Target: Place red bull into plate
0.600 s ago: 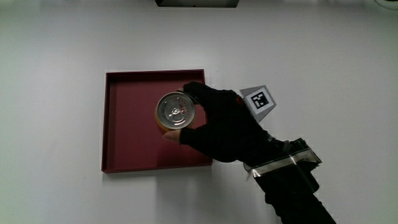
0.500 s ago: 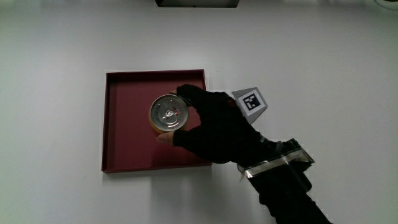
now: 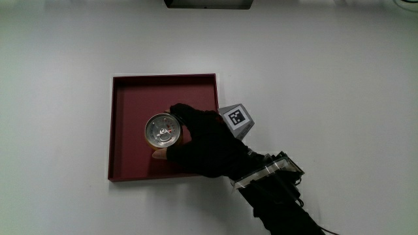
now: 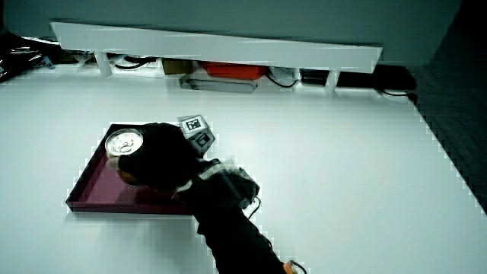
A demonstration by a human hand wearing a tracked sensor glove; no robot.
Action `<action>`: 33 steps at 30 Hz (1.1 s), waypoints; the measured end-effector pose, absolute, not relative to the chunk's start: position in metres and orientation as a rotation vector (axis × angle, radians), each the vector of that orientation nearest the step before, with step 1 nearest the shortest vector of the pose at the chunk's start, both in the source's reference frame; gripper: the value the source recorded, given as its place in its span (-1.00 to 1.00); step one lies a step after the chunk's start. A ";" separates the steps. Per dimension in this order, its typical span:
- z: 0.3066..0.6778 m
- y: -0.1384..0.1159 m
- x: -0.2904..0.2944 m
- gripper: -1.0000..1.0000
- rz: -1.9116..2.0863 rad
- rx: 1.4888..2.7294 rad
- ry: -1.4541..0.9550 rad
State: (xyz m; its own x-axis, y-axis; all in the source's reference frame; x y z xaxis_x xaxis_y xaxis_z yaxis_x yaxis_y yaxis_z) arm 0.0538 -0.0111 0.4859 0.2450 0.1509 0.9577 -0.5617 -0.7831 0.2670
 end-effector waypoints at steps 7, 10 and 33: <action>0.506 -0.004 0.051 0.00 1.550 1.936 -0.337; 0.513 -0.001 0.050 0.00 1.529 1.921 -0.313; 0.526 0.002 0.054 -0.39 1.540 1.837 -0.225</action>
